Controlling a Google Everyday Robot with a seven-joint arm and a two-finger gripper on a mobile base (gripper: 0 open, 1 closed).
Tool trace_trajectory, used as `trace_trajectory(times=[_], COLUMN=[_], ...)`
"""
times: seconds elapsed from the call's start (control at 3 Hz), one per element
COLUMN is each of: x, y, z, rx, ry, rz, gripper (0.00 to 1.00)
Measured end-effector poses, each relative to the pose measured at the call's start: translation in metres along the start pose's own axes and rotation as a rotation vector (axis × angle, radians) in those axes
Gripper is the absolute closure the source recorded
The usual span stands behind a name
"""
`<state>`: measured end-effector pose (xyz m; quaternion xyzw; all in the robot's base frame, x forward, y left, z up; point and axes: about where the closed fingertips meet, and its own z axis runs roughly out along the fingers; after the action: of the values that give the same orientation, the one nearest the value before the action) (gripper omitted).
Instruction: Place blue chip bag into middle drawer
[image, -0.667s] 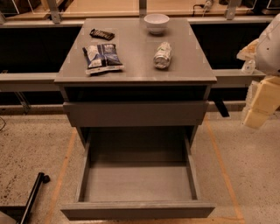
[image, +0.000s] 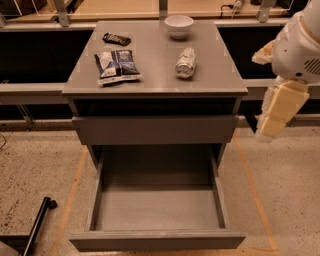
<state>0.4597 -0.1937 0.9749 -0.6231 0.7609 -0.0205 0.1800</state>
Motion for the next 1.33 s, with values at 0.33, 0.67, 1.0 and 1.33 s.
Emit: trace_trajectory(times=[0.33, 0.67, 1.0, 1.33], x=[-0.045, -0.047, -0.075, -0.122], y=[-0.018, -0.022, -0.038, -0.072], z=[0.023, 0.029, 0.048, 0.084], rx=[-0.026, -0.025, -0.025, -0.023], ry=[-0.045, -0.053, -0.107, -0.193], rz=[-0.074, -0.058, -0.084, -0.107], gripper=[0.00, 0.00, 0.00, 0.00])
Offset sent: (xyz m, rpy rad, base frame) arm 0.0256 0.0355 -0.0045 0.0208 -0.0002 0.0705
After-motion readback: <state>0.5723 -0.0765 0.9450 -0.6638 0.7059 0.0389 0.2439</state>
